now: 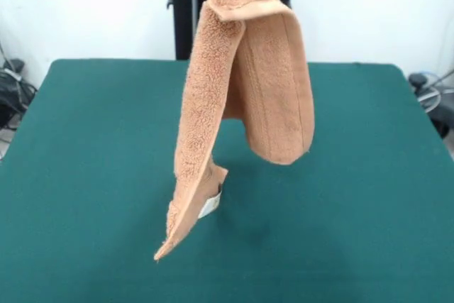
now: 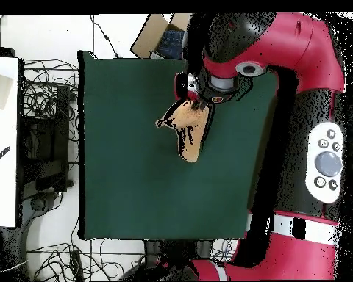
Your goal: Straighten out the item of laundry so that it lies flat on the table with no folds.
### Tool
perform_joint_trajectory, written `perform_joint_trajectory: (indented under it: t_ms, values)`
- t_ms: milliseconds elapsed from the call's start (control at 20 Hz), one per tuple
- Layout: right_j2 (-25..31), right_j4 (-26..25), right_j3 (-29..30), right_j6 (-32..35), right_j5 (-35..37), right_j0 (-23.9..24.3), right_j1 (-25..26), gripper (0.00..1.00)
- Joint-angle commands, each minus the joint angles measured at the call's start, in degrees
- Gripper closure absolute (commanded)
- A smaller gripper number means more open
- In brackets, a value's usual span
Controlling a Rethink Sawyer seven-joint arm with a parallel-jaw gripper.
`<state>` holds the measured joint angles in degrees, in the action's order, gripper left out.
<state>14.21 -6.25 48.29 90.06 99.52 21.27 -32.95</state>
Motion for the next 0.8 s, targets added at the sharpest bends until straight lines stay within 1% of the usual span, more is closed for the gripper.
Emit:
perform_joint_trajectory:
  t_ms: [50, 100, 250, 300, 550, 800]
  values:
    - [3.5, -2.0, -2.9, 1.1, 6.9, -3.1, 1.8, 1.00]
    - [3.4, -2.0, -3.5, 1.9, 7.3, -3.6, 2.0, 1.00]
    - [1.7, -0.1, 0.4, 7.7, 3.0, -6.2, -0.1, 1.00]
    - [1.2, 0.0, 0.4, 9.9, 2.6, -7.4, -0.4, 1.00]
    - [-1.1, -0.1, -6.8, 20.2, 9.7, -13.0, 0.8, 1.00]
    - [-3.4, 3.1, -6.9, 30.1, 10.4, -16.6, -1.1, 1.00]
